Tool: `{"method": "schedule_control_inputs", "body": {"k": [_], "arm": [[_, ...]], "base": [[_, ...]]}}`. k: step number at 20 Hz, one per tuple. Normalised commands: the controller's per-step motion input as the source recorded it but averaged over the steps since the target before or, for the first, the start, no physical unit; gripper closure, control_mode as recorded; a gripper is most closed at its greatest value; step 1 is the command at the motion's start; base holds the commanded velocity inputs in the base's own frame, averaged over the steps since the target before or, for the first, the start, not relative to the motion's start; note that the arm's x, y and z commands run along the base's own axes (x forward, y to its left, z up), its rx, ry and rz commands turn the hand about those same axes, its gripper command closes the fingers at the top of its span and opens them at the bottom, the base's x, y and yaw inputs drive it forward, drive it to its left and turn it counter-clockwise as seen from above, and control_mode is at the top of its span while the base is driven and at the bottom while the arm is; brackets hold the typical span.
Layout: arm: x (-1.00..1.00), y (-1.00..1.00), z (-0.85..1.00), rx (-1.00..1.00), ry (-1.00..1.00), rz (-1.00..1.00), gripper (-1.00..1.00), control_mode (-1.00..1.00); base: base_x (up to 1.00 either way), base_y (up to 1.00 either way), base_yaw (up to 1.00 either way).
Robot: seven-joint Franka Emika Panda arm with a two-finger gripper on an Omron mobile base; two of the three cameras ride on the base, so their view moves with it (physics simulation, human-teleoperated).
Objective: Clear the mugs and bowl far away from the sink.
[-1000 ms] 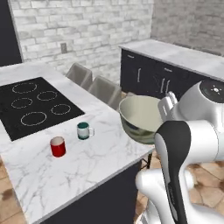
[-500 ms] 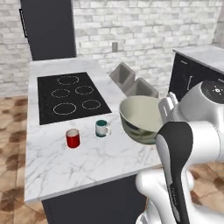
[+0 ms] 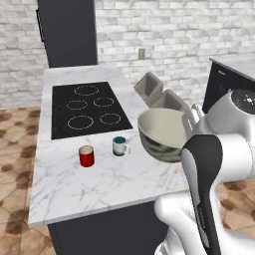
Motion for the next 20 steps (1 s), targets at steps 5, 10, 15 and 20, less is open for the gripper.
{"method": "schedule_control_inputs", "body": {"k": [5, 10, 15, 20], "arm": [[0.59, -0.68, -0.09, 0.06, 0.08, 0.08, 1.0, -1.0], [0.39, -0.59, -0.12, 0.01, 0.03, 0.13, 1.0, -1.0], [0.26, -0.34, -0.2, 0.0, 0.0, 0.14, 1.0, -1.0], [0.28, -0.28, -0.35, 0.0, -0.01, 0.19, 1.0, -1.0]], "base": [[0.0, 0.0, 0.0], [0.0, 0.0, 0.0], [0.0, 0.0, 0.0], [0.0, 0.0, 0.0]]}}
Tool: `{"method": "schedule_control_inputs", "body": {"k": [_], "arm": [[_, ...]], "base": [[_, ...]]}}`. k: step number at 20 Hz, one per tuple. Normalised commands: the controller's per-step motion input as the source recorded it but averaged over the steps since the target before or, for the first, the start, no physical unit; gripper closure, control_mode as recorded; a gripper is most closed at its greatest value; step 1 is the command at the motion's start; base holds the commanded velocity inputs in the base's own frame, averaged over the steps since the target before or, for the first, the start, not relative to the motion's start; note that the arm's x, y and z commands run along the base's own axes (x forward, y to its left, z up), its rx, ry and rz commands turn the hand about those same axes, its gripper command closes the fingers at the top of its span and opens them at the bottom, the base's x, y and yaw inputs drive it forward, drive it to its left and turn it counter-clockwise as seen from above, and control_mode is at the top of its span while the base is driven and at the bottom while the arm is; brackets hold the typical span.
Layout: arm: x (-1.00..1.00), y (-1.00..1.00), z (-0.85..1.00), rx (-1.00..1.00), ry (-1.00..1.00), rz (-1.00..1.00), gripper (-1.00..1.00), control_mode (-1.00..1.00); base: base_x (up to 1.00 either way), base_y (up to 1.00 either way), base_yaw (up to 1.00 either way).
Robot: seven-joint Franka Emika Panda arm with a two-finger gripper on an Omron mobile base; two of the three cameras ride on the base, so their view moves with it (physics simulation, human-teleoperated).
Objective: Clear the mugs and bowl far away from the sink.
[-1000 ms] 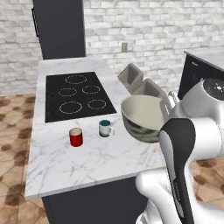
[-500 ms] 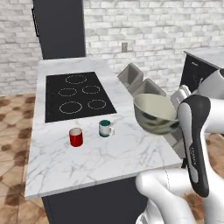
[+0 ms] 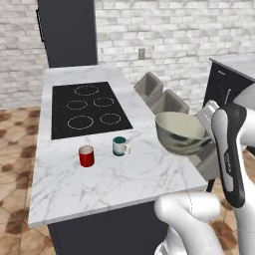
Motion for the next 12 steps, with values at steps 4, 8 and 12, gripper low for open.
{"method": "schedule_control_inputs", "body": {"k": [4, 8, 12], "arm": [[0.34, -0.28, -0.41, 0.0, -0.02, 0.22, 1.0, -1.0], [0.33, -0.29, -0.37, -0.03, 0.0, 0.18, 1.0, -1.0], [0.27, -0.27, -0.37, -0.04, 0.0, 0.15, 1.0, -1.0]], "base": [[0.0, 0.0, 0.0], [0.0, 0.0, 0.0], [0.0, 0.0, 0.0]]}}
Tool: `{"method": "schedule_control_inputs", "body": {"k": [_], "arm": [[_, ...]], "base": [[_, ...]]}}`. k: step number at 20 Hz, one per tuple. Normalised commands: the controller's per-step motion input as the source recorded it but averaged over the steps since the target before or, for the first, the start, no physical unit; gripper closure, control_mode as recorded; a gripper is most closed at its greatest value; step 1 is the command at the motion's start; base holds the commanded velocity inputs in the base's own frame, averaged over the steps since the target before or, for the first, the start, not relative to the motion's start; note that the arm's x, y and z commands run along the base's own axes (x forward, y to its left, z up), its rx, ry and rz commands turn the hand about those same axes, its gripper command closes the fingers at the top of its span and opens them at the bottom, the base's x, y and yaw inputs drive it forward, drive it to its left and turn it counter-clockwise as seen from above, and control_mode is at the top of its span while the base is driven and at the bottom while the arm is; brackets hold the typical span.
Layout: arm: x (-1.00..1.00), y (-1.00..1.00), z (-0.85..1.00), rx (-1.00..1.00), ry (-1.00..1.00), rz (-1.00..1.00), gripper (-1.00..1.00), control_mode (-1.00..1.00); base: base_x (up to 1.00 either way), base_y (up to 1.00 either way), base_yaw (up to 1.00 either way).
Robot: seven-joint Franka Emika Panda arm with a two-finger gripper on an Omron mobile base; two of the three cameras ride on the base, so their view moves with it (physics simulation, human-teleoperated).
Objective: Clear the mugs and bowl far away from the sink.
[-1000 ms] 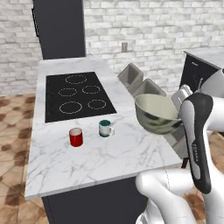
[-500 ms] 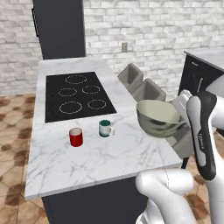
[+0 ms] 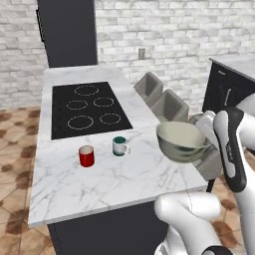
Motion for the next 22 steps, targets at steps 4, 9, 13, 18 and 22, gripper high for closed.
{"method": "schedule_control_inputs", "body": {"k": [4, 9, 13, 18, 22], "arm": [[0.47, -0.13, -0.43, -0.09, 0.0, 0.09, 1.0, -1.0], [0.58, -0.06, -0.48, -0.07, 0.0, 0.06, 1.0, -1.0], [0.57, -0.14, -0.47, -0.01, 0.0, 0.08, 1.0, -1.0], [0.54, -0.1, -0.46, 0.0, 0.0, 0.12, 1.0, -1.0], [0.57, -0.05, -0.41, 0.0, 0.0, 0.11, 1.0, -1.0]], "base": [[0.0, 0.0, 0.0], [0.0, 0.0, 0.0], [0.0, 0.0, 0.0], [0.0, 0.0, 0.0], [0.0, 0.0, 0.0]]}}
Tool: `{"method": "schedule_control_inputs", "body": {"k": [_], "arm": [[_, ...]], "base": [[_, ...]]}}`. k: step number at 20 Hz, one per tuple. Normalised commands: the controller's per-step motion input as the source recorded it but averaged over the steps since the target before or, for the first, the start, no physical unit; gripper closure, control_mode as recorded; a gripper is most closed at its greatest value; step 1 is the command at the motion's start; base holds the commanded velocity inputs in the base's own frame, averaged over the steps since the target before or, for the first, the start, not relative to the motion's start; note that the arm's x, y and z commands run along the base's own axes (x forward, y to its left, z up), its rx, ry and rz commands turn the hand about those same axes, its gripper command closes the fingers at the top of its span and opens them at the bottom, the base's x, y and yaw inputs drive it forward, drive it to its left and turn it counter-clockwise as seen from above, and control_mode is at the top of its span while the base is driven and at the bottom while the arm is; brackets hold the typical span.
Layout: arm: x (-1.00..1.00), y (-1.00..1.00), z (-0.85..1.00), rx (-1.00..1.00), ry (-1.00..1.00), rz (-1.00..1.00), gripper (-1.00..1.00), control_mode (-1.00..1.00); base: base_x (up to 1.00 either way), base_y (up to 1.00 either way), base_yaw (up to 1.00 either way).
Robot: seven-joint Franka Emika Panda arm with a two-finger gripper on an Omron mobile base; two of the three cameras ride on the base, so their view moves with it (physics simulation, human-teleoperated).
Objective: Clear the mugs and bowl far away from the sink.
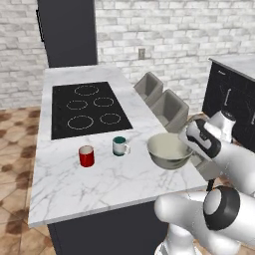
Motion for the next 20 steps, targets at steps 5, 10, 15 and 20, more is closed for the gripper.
{"method": "schedule_control_inputs", "body": {"k": [5, 10, 15, 20], "arm": [[0.55, -0.04, -0.41, 0.0, 0.0, 0.08, 1.0, -1.0], [0.47, -0.07, -0.41, 0.0, 0.0, 0.08, 1.0, -1.0], [0.42, -0.04, -0.42, 0.0, 0.0, 0.08, 1.0, -1.0], [0.15, 0.0, -0.34, -0.05, -0.07, 0.06, -1.0, -1.0]], "base": [[0.0, 0.0, 0.0], [0.0, 0.0, 0.0], [0.0, 0.0, 0.0], [0.0, 0.0, 0.0]]}}
